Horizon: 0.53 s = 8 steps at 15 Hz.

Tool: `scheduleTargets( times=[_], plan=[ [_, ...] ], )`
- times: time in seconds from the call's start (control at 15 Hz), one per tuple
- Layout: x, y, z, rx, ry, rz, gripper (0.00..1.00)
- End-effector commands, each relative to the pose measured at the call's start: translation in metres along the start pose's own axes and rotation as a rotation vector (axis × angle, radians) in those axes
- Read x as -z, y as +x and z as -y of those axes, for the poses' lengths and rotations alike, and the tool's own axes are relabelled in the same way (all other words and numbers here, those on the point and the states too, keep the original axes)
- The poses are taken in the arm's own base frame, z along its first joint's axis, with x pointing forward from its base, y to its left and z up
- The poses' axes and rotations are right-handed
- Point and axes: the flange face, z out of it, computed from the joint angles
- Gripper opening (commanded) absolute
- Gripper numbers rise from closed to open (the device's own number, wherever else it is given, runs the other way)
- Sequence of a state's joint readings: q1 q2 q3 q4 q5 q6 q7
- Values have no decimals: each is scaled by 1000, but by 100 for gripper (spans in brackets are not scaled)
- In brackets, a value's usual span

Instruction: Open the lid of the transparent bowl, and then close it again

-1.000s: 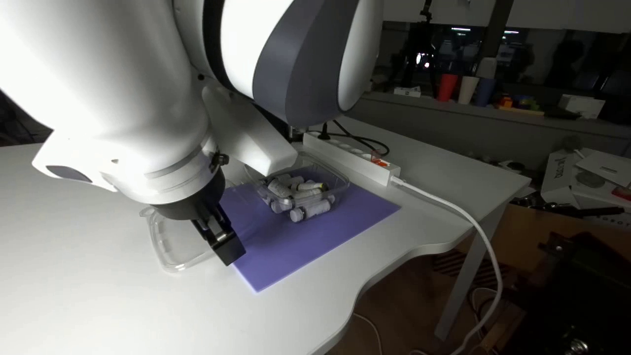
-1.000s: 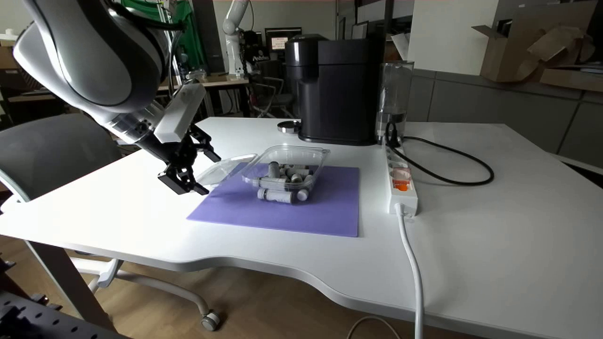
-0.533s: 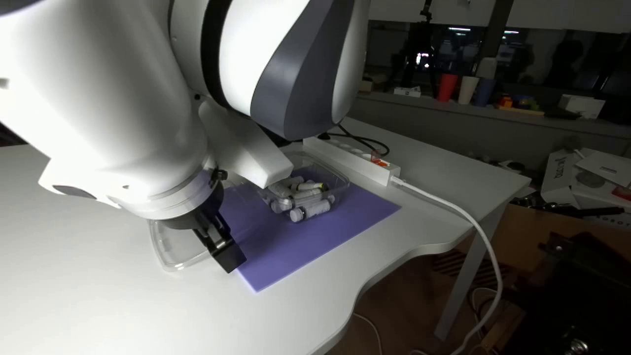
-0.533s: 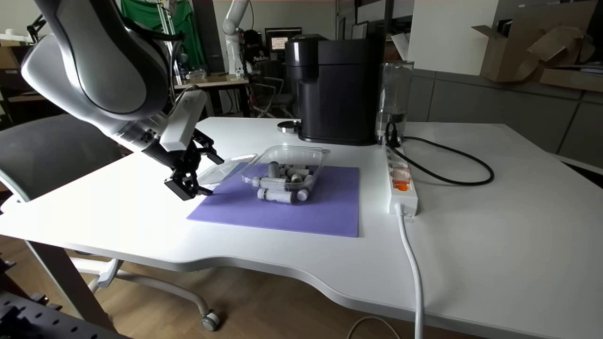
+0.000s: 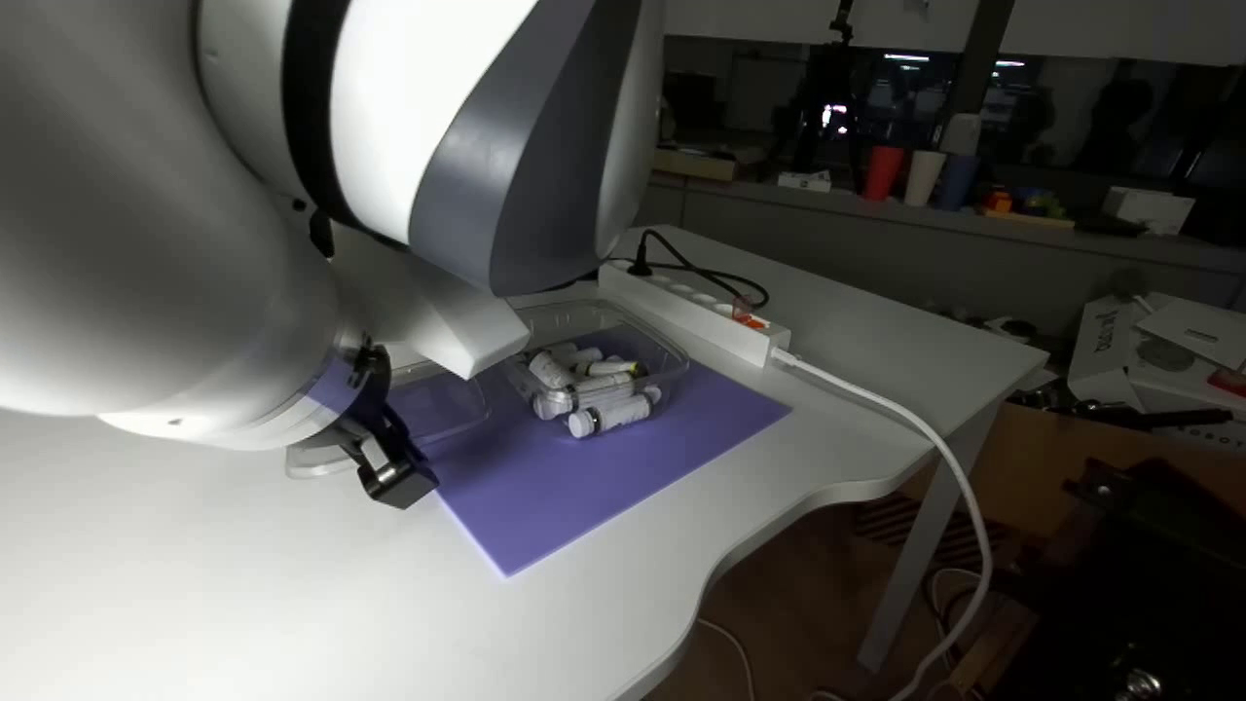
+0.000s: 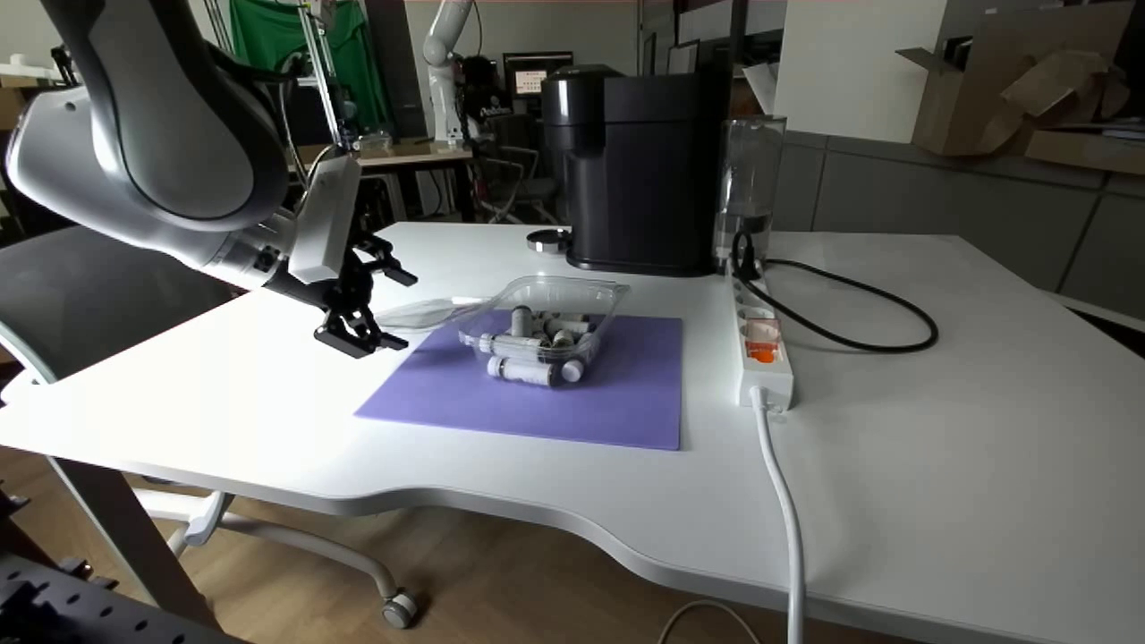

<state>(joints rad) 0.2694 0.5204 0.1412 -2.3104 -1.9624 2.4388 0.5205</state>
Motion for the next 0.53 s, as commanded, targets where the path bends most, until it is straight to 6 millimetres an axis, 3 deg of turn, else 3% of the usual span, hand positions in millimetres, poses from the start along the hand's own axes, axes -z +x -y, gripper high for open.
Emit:
scheduleTargets(
  times=[0.0,0.47],
  plan=[
    [-6,-9,-12,-85,-73,50,100],
    [4,-23,-32,-253,-197,168,100]
  ],
)
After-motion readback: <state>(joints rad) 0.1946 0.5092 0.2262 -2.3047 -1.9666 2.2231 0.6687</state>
